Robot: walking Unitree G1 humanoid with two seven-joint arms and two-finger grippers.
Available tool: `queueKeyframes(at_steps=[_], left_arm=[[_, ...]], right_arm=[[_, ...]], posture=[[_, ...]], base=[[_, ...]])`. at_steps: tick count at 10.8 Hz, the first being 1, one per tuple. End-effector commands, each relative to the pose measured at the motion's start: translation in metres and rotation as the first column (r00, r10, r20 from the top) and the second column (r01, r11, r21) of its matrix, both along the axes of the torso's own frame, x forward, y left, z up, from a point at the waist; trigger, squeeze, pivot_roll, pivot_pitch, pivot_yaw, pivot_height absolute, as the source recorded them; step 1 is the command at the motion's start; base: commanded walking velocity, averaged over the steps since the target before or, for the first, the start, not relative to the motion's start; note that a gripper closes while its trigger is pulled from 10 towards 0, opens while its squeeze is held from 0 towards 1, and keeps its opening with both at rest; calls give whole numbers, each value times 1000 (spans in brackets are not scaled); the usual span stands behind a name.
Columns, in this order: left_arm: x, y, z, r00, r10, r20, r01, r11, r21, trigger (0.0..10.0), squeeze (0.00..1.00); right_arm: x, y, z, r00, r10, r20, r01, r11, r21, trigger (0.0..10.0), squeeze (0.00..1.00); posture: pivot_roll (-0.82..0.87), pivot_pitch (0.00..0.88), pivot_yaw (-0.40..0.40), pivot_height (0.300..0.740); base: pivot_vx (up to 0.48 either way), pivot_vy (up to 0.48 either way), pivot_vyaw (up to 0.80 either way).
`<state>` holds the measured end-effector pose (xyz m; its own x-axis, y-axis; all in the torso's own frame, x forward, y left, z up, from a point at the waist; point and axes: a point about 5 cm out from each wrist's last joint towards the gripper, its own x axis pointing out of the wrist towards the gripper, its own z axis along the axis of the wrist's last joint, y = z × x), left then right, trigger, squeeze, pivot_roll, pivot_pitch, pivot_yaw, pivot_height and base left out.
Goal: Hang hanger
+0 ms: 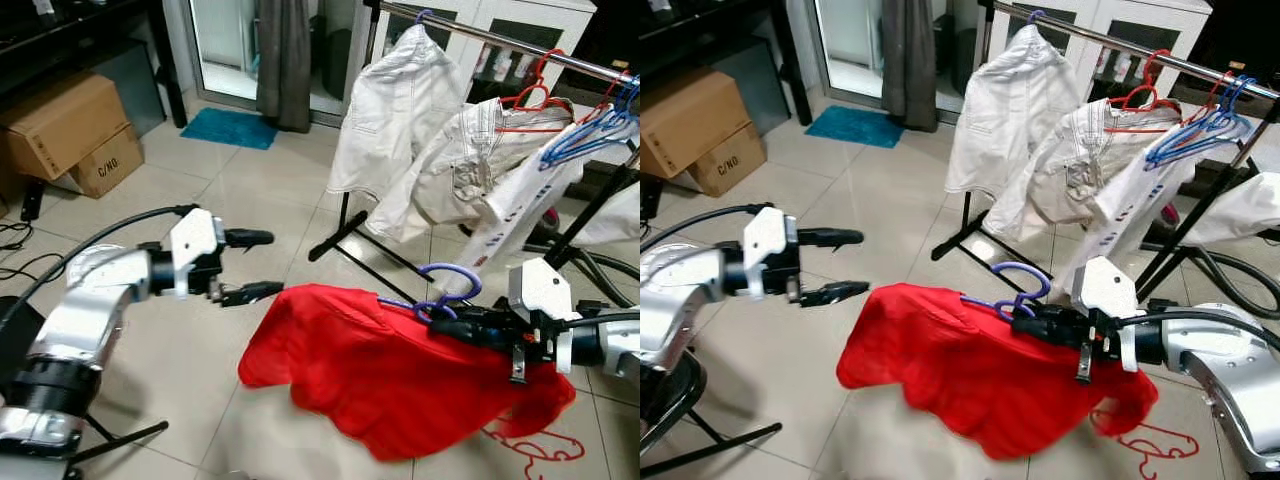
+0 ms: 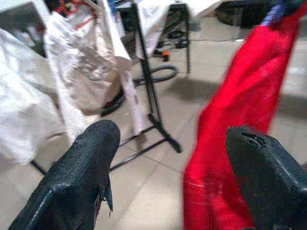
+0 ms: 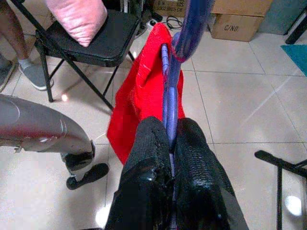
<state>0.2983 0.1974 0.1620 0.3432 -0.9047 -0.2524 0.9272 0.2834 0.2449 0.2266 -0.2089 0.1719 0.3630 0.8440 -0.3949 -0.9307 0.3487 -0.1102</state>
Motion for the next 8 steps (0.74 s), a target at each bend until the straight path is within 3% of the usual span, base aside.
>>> queueKeyframes(at_steps=[1, 2, 4, 7, 8], left_arm=[[-6, -1, -4, 999, -42, -30, 42, 999, 11, 10000, 0], [-10, -1, -9, 996, -60, -59, 62, 998, 29, 10000, 0], [-7, 4, -16, 1000, -8, -23, 10, 997, 72, 10000, 0], [-5, 7, -27, 999, 41, -34, -38, 997, 63, 10000, 0], [-6, 4, -32, 998, 41, -56, -38, 998, 45, 1922, 0]], right_arm=[[1, -2, 10, 999, 10, 39, -11, 1000, 14, 0, 0], [3, -2, 12, 999, 10, 45, -11, 1000, 16, 0, 0], [4, -1, 16, 998, 16, 53, -17, 1000, 22, 0, 0], [5, 1, 20, 998, 30, 56, -32, 999, 38, 0, 0], [6, 2, 22, 998, 34, 60, -37, 998, 42, 0, 0]], posture=[[-6, 33, -15, 740], [-6, 34, -16, 740], [-5, 35, -19, 740], [-3, 33, -24, 740], [-5, 35, -24, 740]], base=[[0, 0, 0], [0, 0, 0], [0, 0, 0], [0, 0, 0], [0, 0, 0]])
